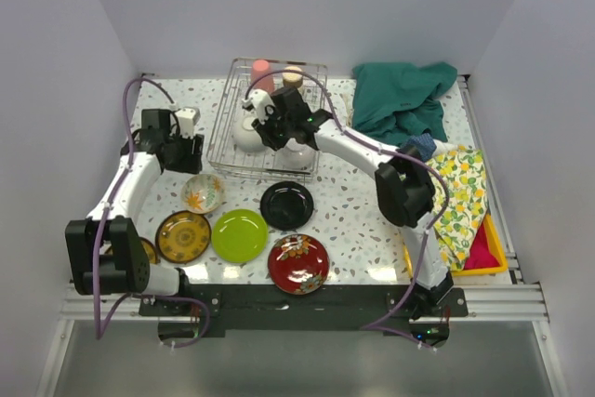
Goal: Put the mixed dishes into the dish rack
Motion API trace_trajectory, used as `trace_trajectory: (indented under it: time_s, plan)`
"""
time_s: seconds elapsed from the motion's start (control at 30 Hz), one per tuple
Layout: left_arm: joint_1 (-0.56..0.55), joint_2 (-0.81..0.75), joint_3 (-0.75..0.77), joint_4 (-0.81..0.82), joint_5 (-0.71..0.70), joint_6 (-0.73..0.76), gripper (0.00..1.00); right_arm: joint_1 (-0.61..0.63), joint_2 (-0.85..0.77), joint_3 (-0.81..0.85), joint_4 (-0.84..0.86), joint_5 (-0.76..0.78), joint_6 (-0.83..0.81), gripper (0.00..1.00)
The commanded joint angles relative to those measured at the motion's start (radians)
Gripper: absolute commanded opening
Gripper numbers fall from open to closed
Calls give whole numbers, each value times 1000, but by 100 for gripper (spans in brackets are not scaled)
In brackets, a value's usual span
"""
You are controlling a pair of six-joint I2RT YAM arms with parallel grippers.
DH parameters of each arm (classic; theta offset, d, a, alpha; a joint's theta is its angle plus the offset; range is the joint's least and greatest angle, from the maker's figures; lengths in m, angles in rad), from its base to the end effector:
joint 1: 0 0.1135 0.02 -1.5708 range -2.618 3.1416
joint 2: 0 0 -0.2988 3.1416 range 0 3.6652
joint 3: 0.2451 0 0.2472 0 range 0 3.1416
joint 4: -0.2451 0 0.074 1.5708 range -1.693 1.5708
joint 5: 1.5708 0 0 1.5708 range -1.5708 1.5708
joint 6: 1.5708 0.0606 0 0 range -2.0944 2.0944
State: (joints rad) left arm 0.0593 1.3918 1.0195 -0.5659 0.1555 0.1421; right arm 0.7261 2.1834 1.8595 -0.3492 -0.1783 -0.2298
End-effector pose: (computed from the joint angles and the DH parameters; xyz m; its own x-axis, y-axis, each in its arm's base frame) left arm 0.2912 0.0079 0.2682 -0.7923 0.0931 -0.6030 0.1466 0.9884 -0.0399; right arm 0.3987 0.3684 0.2552 -0.2815 -0.5497 -0.7865 -0.8434 0.5326 -0.0704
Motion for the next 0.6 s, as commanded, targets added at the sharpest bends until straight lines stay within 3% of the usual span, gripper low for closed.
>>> trace_trajectory:
  time_s: [0.0, 0.17, 0.33, 0.5, 0.57]
  plan:
    - [24, 27, 51, -72, -2, 73, 62, 1, -207, -74, 3, -39, 20, 33]
    - [22, 73, 36, -68, 7, 83, 61, 1, -324, -161, -23, -55, 14, 46]
    - [25, 144, 25, -65, 16, 102, 52, 1, -384, -230, -54, -55, -22, 48]
    - [25, 191, 28, -63, 12, 99, 40, -1, -347, -278, -88, -36, -100, 28]
    - [25, 196, 21, -61, 15, 99, 28, 1, -321, -269, -99, -30, -118, 24]
